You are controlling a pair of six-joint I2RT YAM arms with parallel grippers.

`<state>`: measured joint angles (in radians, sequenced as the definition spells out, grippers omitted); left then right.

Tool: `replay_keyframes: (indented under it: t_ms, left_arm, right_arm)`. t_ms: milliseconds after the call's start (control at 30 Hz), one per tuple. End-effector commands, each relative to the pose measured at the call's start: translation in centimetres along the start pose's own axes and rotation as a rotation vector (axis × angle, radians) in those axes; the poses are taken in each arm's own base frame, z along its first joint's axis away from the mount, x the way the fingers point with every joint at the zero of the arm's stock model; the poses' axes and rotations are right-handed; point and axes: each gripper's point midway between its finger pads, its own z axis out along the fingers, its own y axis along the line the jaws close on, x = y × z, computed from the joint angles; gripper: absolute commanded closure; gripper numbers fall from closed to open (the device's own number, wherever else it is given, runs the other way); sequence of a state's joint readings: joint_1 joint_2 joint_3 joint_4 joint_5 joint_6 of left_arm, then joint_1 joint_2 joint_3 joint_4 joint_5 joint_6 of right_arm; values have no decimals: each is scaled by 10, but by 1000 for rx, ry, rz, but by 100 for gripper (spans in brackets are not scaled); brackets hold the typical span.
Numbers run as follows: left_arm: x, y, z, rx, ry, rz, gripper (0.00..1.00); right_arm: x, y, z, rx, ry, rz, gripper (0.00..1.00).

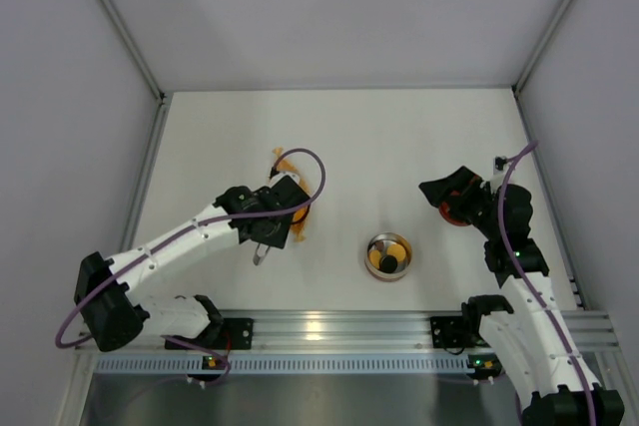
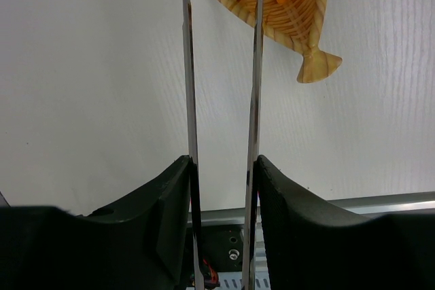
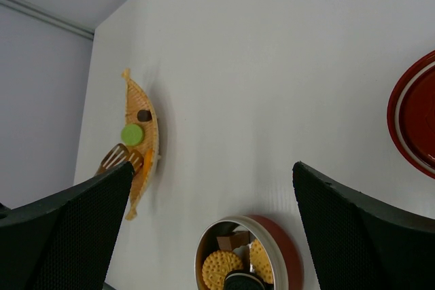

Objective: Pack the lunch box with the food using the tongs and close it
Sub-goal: Pick up the fake food from the plate.

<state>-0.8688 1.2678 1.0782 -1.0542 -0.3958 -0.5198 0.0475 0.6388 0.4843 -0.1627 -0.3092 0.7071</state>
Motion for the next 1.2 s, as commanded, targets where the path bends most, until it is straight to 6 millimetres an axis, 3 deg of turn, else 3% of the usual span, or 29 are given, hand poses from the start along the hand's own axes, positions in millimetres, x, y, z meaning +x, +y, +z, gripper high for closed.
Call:
replay_keyframes:
  t_ms: [0, 533, 1033, 1167]
  left_arm:
    - [-12, -1, -1, 14, -32, -3, 54]
    - [-22, -7, 10, 32, -41, -5, 62]
    - [-66, 9, -38, 15, -190, -54, 72]
    - [-76, 2, -54, 78, -217, -55, 74]
  right_arm:
    - [-18, 12, -1, -48, -62, -37, 0]
    - [-16, 10, -2, -37, -59, -43, 0]
    - [-17, 11, -2, -41, -62, -38, 1]
    - [-17, 11, -2, -39, -61, -38, 1]
